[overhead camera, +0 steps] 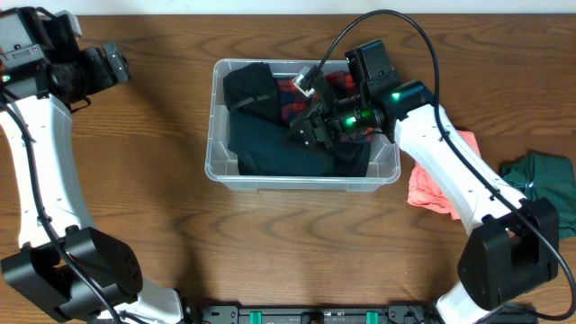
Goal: Pack container
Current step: 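Press the dark green garment flat in the bin with the right gripper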
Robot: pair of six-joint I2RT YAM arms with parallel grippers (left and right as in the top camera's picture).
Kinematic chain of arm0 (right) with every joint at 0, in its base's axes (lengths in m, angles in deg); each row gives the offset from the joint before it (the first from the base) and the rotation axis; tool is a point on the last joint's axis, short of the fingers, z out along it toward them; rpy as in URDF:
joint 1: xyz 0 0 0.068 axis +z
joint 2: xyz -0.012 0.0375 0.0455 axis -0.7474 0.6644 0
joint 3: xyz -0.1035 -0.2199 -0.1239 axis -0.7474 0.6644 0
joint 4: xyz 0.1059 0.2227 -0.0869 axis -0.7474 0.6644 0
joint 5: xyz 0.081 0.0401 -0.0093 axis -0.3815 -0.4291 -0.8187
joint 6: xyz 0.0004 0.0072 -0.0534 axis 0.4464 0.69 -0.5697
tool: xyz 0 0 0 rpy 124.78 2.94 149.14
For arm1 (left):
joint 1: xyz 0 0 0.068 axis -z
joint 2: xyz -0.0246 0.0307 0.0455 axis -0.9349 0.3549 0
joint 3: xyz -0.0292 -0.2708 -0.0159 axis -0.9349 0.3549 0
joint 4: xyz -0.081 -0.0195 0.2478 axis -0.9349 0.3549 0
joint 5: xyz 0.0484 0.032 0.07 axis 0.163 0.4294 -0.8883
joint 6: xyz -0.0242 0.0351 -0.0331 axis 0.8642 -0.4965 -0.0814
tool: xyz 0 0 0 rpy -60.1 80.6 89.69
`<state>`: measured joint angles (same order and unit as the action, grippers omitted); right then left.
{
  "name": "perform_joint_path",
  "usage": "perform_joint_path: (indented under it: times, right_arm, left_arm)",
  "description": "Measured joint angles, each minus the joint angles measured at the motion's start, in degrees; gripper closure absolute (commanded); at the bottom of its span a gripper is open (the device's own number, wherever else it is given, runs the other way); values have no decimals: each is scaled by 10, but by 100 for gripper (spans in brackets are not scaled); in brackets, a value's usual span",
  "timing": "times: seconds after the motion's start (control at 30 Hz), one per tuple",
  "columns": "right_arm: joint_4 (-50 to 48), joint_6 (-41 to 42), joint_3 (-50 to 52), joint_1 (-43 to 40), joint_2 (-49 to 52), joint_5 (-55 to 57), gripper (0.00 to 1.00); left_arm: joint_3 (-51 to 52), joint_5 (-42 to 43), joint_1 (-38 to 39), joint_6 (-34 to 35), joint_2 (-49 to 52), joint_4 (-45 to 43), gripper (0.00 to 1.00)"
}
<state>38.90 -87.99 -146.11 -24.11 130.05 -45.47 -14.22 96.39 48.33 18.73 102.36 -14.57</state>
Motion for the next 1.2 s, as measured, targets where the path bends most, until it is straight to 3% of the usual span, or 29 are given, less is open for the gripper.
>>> perform_joint_path:
  times: [0.13, 0.3, 0.4, 0.57, 0.9, 1.2]
  right_arm:
    - [35, -7, -9, 0, 0, 61, 51]
    - [81, -16, -54, 1, -1, 162, 87]
    - [100, -17, -61, 9, -1, 212, 97]
    - [122, -10, -57, 32, -1, 285, 99]
    - [71, 30, -10, 40, -1, 398, 99]
    - [42, 49, -9, 54, 6, 425, 99]
  left_arm:
    - [0, 0, 0, 0, 0, 0, 2]
    - [0, 0, 0, 0, 0, 0, 2]
    - [0, 0, 0, 0, 0, 0, 2]
    - [0, 0, 0, 0, 0, 0, 2]
    - [0, 0, 0, 0, 0, 0, 2]
    - [0, 0, 0, 0, 0, 0, 2]
